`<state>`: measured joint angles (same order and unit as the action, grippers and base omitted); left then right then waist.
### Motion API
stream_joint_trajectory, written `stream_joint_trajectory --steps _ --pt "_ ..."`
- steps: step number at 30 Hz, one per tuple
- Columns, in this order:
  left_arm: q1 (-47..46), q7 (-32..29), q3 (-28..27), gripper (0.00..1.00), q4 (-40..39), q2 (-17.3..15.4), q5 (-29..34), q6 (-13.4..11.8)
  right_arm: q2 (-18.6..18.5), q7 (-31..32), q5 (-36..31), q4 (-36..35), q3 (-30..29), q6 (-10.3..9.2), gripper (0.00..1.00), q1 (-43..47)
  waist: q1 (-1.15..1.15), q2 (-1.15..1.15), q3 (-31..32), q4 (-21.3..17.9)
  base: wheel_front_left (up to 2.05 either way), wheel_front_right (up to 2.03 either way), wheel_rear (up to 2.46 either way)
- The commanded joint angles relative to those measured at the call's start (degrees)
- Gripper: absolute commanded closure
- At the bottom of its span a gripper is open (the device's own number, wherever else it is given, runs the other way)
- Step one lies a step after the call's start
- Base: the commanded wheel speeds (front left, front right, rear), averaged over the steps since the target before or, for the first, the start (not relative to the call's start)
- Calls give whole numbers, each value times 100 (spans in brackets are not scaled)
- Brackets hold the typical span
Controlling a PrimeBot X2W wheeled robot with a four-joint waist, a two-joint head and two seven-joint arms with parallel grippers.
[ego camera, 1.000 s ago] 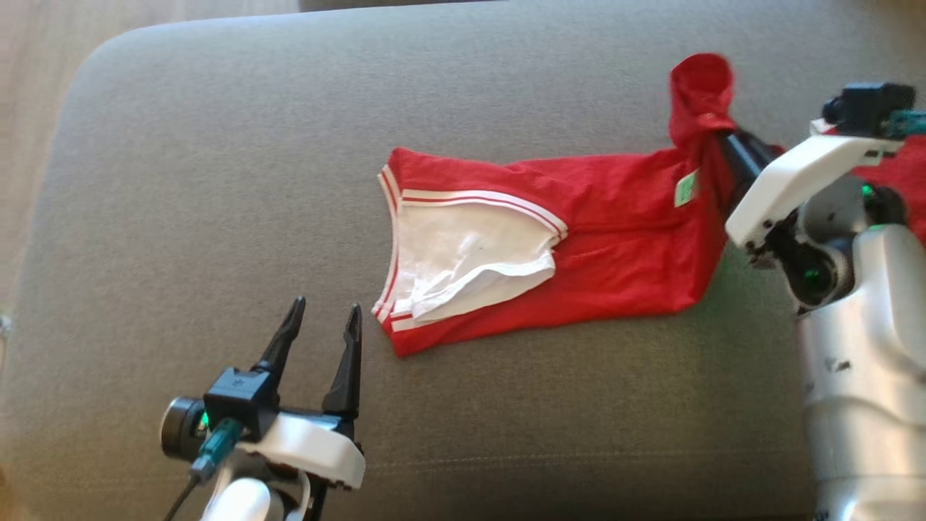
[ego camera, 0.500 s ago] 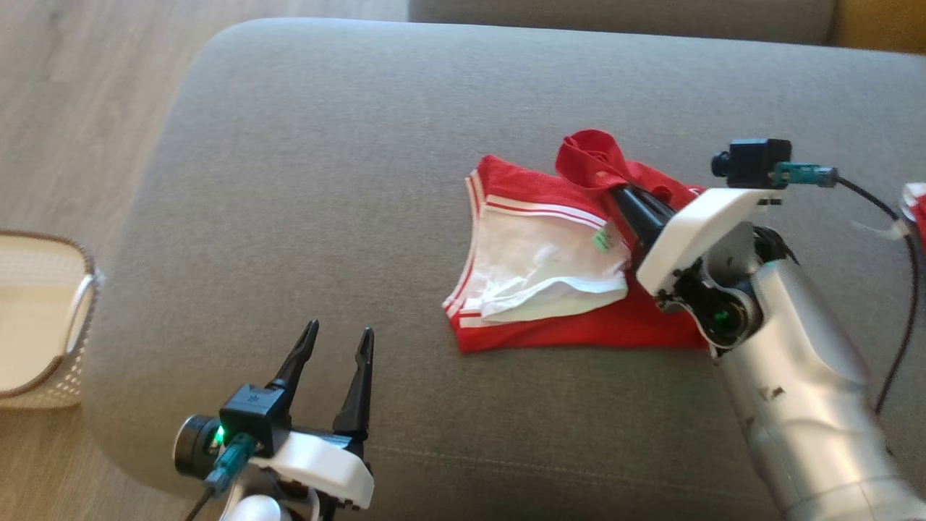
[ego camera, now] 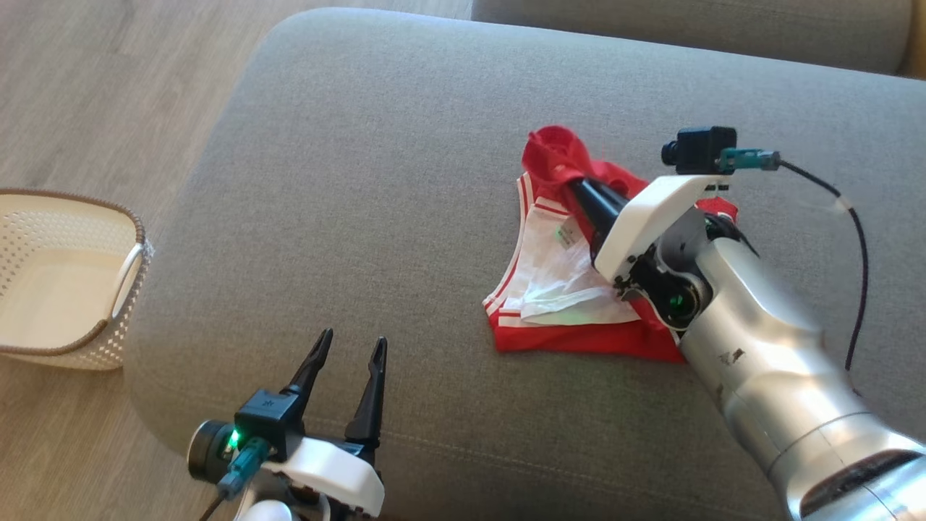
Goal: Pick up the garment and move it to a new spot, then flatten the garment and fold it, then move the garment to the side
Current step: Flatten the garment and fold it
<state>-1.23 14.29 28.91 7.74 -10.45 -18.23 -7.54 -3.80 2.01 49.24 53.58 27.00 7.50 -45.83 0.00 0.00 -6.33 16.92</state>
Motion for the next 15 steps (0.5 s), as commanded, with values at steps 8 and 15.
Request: stream_joint_trajectory --steps 8,15 --pt "-115 71 -255 0 -99 21 -24 -21 92 -301 932 91 822 -1 0 -362 0 0 -23 -151 0 0 0" --pt "-68 71 -378 0 -193 -35 -9 -87 77 -870 872 70 826 -1 0 -727 0 0 -25 -564 0 0 0"
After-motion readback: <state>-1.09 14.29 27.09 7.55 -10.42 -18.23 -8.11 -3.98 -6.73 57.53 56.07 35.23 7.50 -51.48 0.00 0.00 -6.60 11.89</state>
